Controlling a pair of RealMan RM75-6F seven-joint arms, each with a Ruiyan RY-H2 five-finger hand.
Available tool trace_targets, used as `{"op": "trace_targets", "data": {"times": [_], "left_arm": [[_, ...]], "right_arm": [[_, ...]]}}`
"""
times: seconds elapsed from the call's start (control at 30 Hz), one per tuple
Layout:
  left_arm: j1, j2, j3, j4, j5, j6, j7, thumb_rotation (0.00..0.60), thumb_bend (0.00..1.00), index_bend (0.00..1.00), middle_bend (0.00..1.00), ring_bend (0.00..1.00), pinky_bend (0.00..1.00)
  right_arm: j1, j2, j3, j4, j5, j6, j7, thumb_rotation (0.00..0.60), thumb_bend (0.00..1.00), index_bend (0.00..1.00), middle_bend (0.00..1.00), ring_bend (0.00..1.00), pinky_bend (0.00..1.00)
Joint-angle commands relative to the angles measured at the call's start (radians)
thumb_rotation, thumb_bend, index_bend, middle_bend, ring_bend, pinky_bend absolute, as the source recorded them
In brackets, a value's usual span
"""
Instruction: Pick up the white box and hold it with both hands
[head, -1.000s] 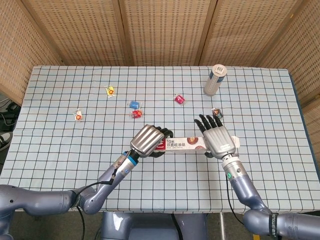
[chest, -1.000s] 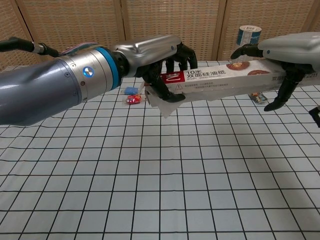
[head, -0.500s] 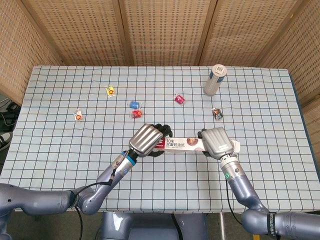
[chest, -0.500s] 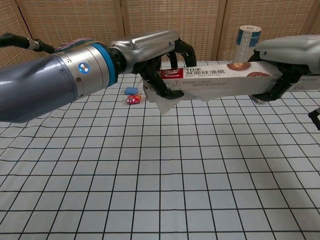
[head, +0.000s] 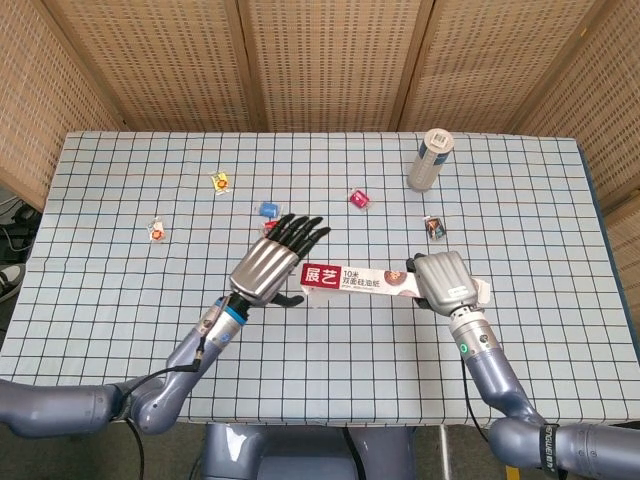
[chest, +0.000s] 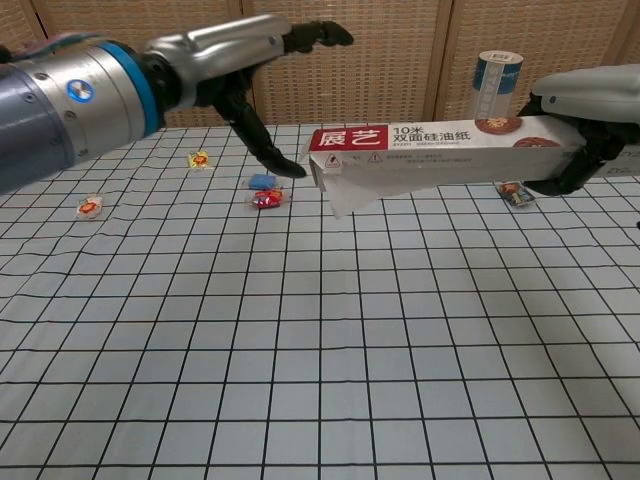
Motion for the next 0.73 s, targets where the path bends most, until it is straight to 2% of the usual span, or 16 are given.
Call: {"op": "trace_targets", "data": {"times": [0.03,0.17,0.37,0.5,0.6,0.73], "left_arm": [[0.122,0.147,0.04,-0.11,0.005,0.127,0.006,0.6,0.0,0.0,0.0,0.0,0.0],[0.284,0.264,0.114,-0.157,0.02,0.295,-0.018,0.6,0.0,0.0,0.0,0.0,0.0],[0.511,0.325,0.231,-0.118,0.037,0.506,-0.075,0.6,0.0,0.0,0.0,0.0,0.0],[0.599,0.341,0.271,-0.08,0.052,0.538,-0.174,0.6,0.0,0.0,0.0,0.0,0.0],[0.639,0.362,0.301,-0.039,0.09,0.524,-0.246,0.6,0.0,0.0,0.0,0.0,0.0],[0.655,0.378,0.302,-0.015,0.128,0.5,-0.296,0.6,0.0,0.0,0.0,0.0,0.0]], "right_arm": [[-0.004,-0.004,-0.01,0.011,-0.008,0.006,0.001,0.6,0.75,0.62,0.57,0.65,0.77],[-0.008,-0.011,-0.023,0.026,-0.019,0.012,-0.002,0.6,0.75,0.62,0.57,0.65,0.77],[-0.013,-0.025,-0.031,0.026,-0.026,0.032,-0.011,0.6,0.75,0.62,0.57,0.65,0.77],[-0.016,-0.032,-0.039,0.015,-0.025,0.044,-0.027,0.6,0.75,0.62,0.57,0.65,0.77],[-0.019,-0.043,-0.049,-0.007,-0.026,0.052,-0.04,0.6,0.75,0.62,0.57,0.65,0.77],[-0.019,-0.062,-0.059,-0.026,-0.029,0.065,-0.06,0.6,0.75,0.62,0.57,0.65,0.77]]}}
